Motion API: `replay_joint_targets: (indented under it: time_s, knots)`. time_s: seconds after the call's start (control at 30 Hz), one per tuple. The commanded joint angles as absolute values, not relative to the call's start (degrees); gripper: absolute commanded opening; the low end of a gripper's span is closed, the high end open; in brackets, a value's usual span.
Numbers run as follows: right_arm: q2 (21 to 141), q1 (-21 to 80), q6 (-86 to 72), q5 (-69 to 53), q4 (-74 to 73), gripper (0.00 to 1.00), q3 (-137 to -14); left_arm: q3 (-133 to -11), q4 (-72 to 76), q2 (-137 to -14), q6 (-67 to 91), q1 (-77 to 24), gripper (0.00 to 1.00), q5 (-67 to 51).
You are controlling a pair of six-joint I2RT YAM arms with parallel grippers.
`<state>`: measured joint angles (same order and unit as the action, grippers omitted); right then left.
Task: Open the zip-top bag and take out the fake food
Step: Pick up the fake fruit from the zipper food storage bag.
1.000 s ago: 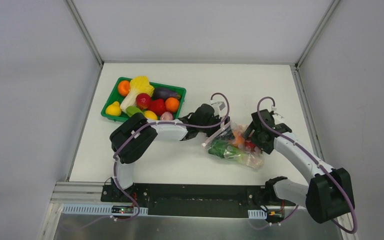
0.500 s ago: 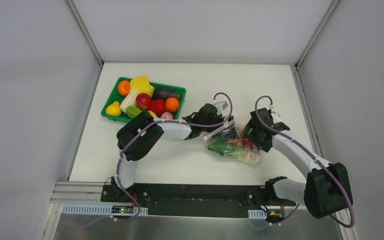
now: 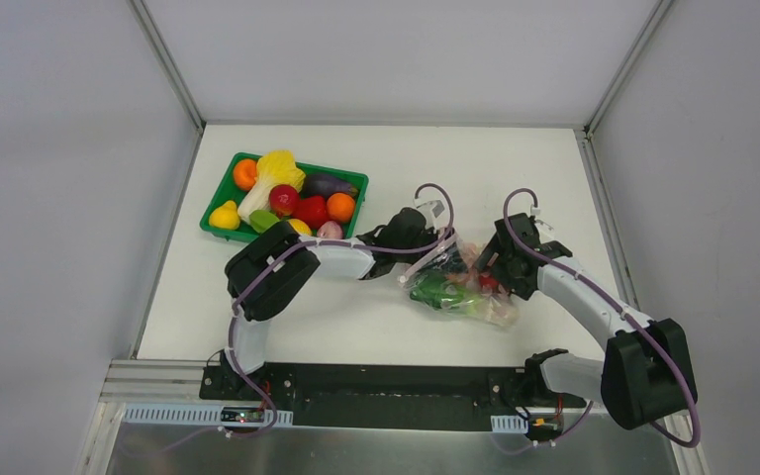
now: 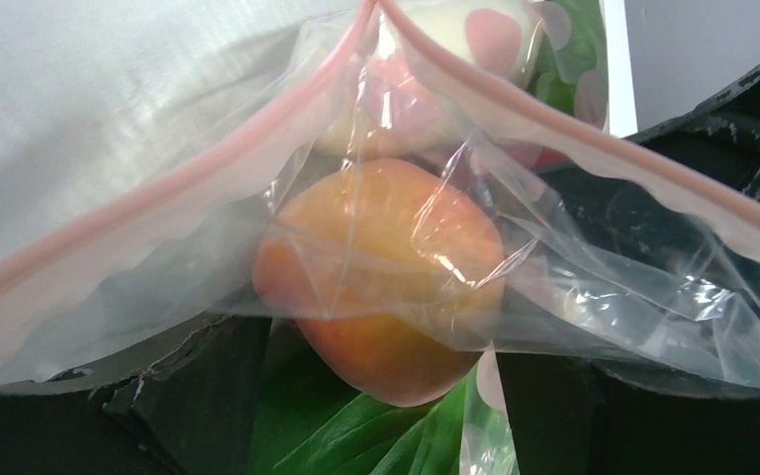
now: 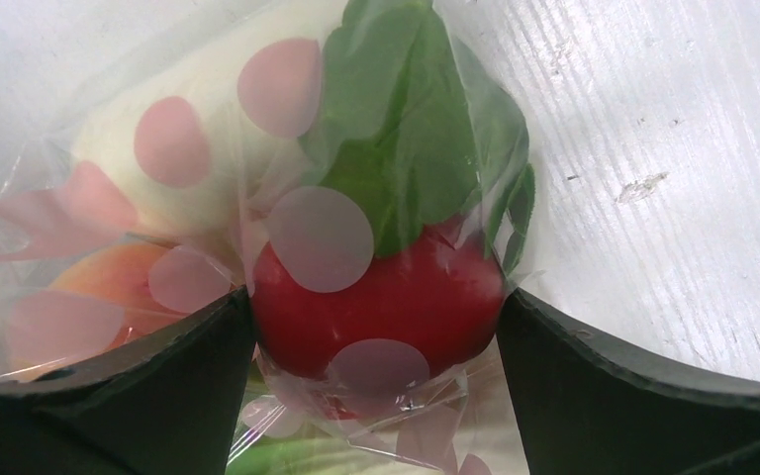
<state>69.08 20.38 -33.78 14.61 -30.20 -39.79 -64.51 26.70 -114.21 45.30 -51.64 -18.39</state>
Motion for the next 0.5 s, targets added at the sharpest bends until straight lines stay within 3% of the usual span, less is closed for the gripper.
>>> replay_joint_targets:
  time_s: [0.0,0.47]
  knots:
    - [70.93,20.54,-33.48,12.3,-32.86,0.88,-38.23,-61.18,23.27,-107.04,43.18,-49.77,0.39,-14.9]
    - [70.11,20.53,-33.84,13.1,-33.07,0.88,-38.14,-57.53,2.07,-89.68,34.3,-47.62,0.37,-8.64]
